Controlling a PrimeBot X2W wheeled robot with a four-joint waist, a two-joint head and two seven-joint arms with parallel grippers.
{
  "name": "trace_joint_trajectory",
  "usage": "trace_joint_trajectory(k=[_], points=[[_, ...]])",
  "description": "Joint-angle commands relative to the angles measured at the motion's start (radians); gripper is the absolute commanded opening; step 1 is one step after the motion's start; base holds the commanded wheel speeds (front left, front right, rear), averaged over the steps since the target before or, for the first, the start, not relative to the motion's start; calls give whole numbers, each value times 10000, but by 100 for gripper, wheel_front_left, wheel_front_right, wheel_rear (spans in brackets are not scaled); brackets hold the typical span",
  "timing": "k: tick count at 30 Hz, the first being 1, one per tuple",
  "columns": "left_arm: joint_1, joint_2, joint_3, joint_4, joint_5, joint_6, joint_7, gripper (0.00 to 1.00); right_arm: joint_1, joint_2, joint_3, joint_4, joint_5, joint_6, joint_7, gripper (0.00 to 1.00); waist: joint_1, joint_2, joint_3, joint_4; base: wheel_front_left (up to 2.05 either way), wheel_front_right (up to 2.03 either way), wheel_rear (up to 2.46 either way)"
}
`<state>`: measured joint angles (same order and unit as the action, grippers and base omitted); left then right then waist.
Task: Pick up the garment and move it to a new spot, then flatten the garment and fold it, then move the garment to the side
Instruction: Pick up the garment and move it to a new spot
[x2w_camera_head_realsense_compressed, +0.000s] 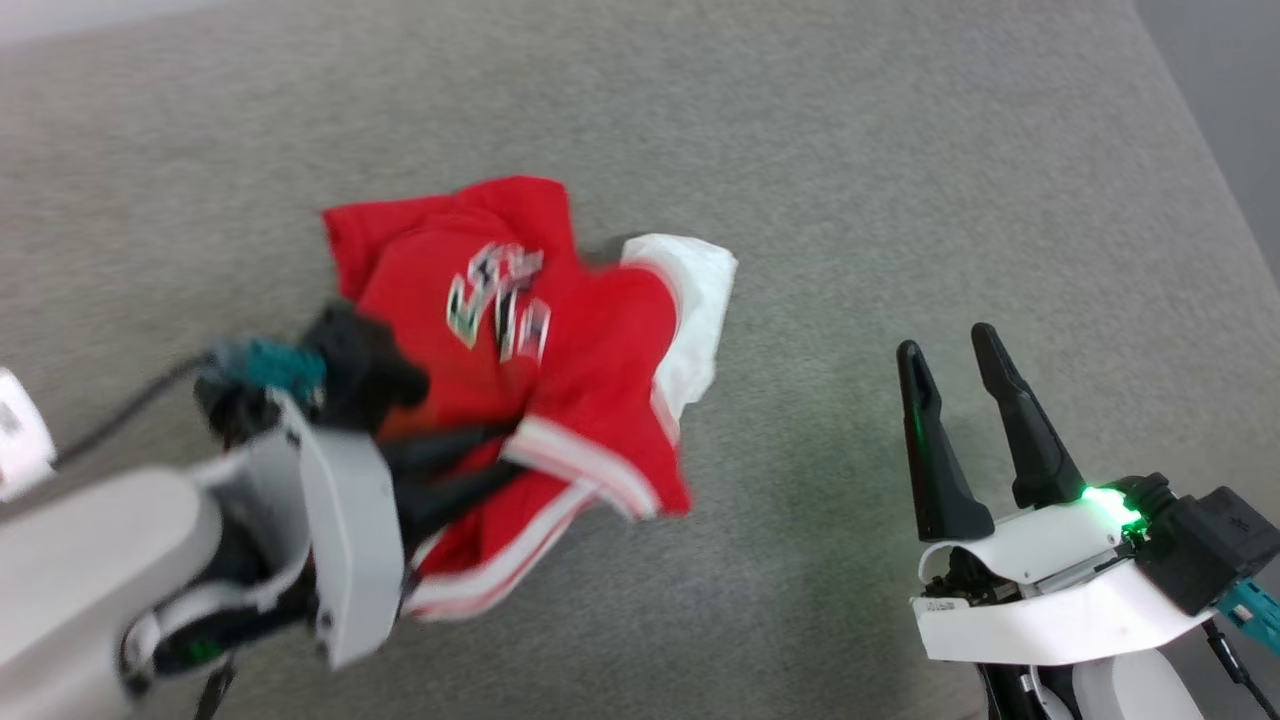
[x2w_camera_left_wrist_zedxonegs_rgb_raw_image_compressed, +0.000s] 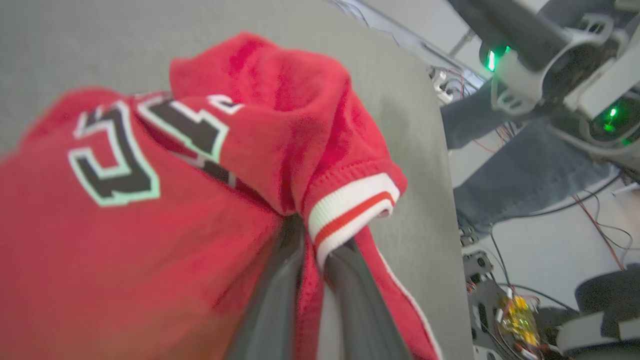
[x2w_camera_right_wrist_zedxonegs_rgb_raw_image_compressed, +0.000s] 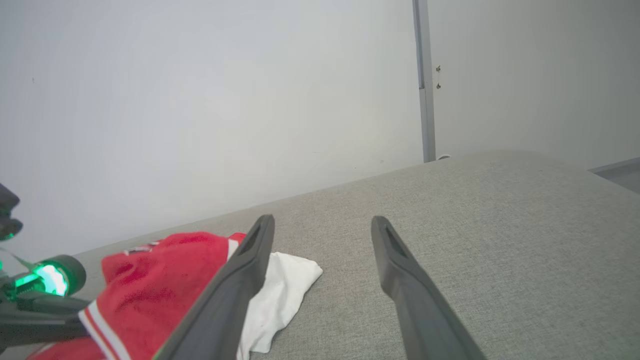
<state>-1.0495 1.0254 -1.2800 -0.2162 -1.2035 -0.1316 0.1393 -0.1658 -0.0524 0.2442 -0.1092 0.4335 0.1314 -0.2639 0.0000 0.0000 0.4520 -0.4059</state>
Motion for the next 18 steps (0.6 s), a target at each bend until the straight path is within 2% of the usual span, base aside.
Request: trace_joint_trajectory(k=[1,9,15,18], points=[[302,168,10,-70,-52,18,313,0,98,37,-7,-84,121,-14,-9,100,0,0,458,-524,0,0,0],[1067,770,-80,1052,653,91,1784,0,184,32,221,-313,421,-14,-9,100,0,0,777,-831,0,0,0],[1432,638,-227,2430,1420,213,2822,0,239,34,388,-434,502,-14,-9,100,0,0,1030,-1031,0,0,0],[1526,494,-249,2820,1583,238,2723,0,304,34,418,-435,450,-14,-9,100,0,0,999,-1084,0,0,0]])
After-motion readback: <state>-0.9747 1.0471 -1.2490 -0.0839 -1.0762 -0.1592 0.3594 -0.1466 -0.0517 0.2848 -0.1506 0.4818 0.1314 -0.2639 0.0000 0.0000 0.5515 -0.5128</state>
